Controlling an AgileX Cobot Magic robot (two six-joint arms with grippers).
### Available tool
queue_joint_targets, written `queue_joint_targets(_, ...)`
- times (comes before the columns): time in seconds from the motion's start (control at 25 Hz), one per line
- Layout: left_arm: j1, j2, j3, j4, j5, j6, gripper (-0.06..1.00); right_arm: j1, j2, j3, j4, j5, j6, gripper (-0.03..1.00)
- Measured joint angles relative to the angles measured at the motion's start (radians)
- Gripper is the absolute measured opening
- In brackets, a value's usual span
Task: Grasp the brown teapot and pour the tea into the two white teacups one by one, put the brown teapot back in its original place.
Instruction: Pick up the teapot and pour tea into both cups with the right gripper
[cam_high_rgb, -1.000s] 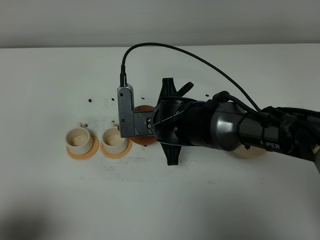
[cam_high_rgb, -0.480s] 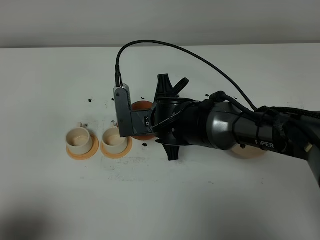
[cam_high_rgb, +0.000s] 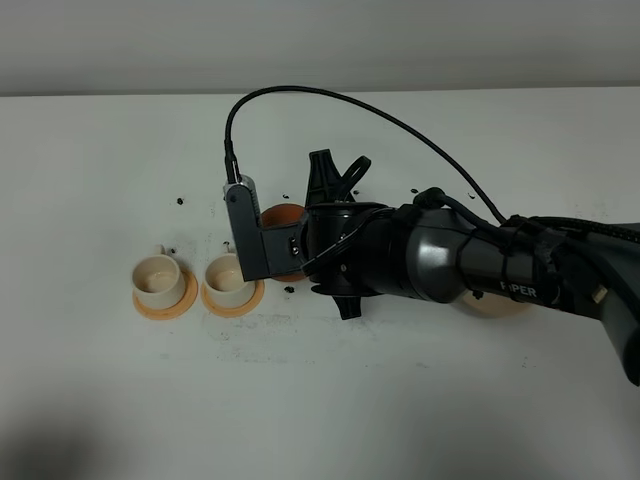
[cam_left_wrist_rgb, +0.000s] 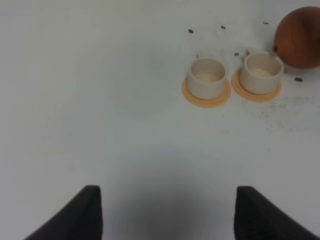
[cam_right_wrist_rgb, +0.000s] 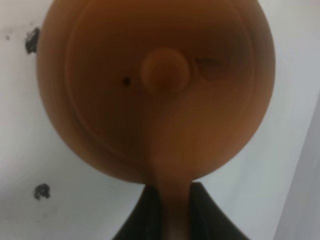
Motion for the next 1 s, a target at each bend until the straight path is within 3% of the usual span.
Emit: queue_joint_targets(1.0,0.000,0.000,0.000,0.000,0.000,0.000,0.58,0.015,0.000,0.000,-0.164,-0.006,-0.053,0.12)
